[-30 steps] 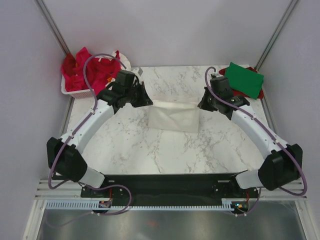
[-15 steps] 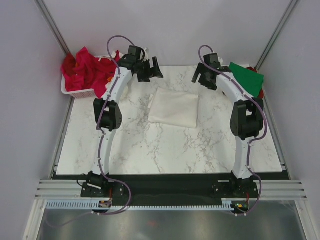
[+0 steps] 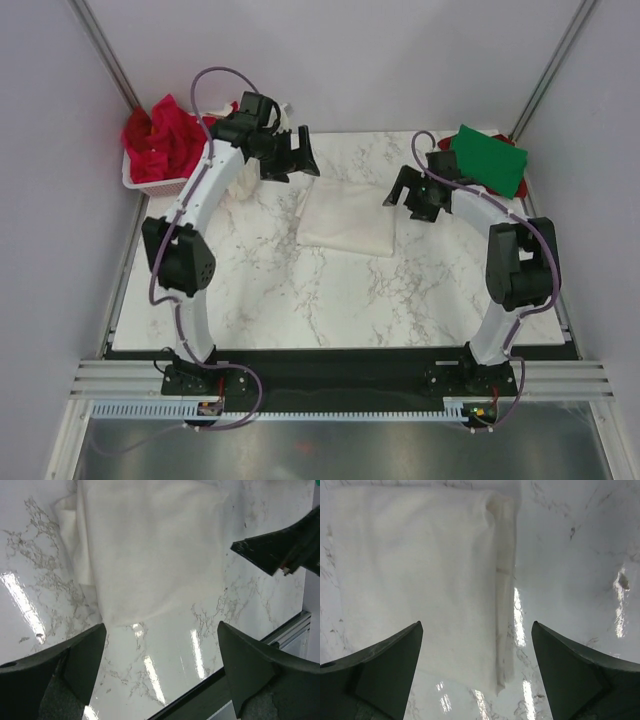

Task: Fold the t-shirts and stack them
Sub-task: Fold the tshirt, then neatly place the folded tshirt to the corner

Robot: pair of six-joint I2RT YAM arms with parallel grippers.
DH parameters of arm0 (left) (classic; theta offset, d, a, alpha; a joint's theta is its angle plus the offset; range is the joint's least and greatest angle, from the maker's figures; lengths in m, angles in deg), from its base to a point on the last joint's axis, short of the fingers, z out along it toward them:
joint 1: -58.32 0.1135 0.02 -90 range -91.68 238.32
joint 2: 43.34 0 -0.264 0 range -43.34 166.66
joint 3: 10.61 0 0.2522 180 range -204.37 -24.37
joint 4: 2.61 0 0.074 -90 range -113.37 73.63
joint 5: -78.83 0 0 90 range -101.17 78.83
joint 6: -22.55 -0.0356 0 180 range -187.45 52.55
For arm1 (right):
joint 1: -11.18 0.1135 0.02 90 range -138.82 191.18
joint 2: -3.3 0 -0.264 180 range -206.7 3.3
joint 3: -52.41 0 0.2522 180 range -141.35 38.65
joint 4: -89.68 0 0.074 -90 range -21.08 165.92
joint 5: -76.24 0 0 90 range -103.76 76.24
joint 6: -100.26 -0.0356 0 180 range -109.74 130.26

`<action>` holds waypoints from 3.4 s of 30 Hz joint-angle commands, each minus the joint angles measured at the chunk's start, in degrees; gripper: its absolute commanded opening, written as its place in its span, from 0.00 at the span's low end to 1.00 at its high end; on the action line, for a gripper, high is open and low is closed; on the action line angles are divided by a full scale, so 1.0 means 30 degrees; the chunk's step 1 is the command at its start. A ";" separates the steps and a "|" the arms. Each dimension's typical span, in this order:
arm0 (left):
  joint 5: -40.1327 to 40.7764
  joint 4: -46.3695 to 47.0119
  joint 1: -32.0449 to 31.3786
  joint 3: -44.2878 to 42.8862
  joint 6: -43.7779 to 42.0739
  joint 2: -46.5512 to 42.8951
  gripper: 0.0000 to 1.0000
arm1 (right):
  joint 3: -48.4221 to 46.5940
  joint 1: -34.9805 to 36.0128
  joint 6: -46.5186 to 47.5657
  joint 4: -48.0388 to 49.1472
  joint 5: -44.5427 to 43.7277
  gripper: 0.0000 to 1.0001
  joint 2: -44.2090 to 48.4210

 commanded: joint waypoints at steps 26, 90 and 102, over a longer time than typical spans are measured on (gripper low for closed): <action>0.3467 0.6422 -0.0123 2.5742 0.0040 -2.3563 1.00 | 0.4762 0.0255 -0.4461 1.1990 0.6230 0.71 -0.6375; 0.3465 0.7216 -0.0152 2.7970 0.2062 -2.8575 1.00 | -1.9088 -1.3101 -0.1239 -0.2921 0.7904 0.10 -1.2173; 0.2996 0.7245 -0.0152 2.7970 0.1915 -2.8310 1.00 | -1.4987 -1.4070 -0.0038 -0.3387 0.3131 0.74 -1.1742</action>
